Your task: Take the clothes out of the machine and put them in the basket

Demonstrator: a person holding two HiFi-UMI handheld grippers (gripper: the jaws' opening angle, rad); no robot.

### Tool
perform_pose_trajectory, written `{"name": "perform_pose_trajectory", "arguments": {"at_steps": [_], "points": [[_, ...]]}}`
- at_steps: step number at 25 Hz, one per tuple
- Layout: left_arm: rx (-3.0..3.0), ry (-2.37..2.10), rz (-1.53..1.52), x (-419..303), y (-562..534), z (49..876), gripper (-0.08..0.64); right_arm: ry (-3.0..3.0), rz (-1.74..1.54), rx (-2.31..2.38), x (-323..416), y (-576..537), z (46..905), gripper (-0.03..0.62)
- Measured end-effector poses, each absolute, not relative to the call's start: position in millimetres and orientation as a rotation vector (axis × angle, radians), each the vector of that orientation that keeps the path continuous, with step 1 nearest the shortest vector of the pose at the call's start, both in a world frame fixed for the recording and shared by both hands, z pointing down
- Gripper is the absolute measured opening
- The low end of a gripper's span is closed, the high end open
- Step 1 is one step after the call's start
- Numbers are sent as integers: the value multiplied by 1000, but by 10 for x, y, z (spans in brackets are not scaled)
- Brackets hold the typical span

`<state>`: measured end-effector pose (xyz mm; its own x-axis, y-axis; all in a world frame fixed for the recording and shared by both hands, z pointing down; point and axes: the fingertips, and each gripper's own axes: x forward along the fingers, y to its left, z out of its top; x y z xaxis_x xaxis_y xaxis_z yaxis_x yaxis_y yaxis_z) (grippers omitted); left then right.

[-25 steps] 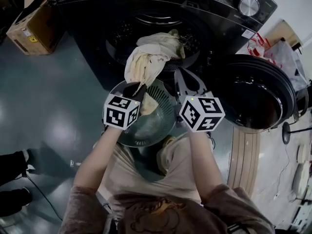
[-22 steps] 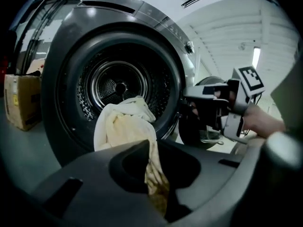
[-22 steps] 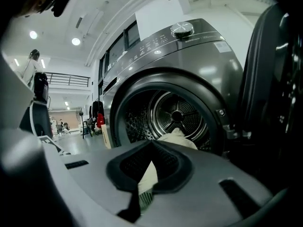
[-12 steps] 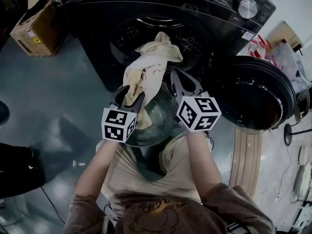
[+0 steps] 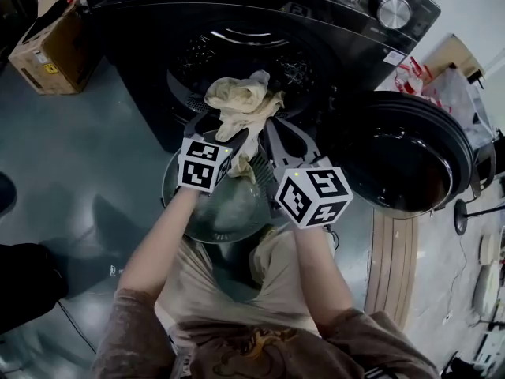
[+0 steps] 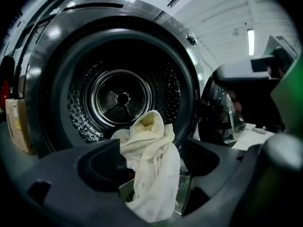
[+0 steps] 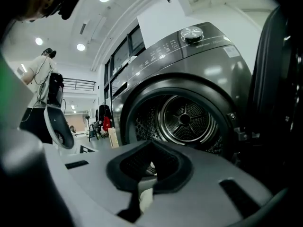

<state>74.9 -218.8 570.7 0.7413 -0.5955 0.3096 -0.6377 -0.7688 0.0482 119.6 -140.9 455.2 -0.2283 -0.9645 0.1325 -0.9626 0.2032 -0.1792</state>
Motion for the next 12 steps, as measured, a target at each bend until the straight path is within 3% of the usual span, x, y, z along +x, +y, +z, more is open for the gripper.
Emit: {"name": "perform_pose_trajectory", "arguments": {"at_steps": [12], "points": [[2707,-988,554,1322,-2965,6250,465,2426,-372,-1957,1257,-1356,4562,-2]]}}
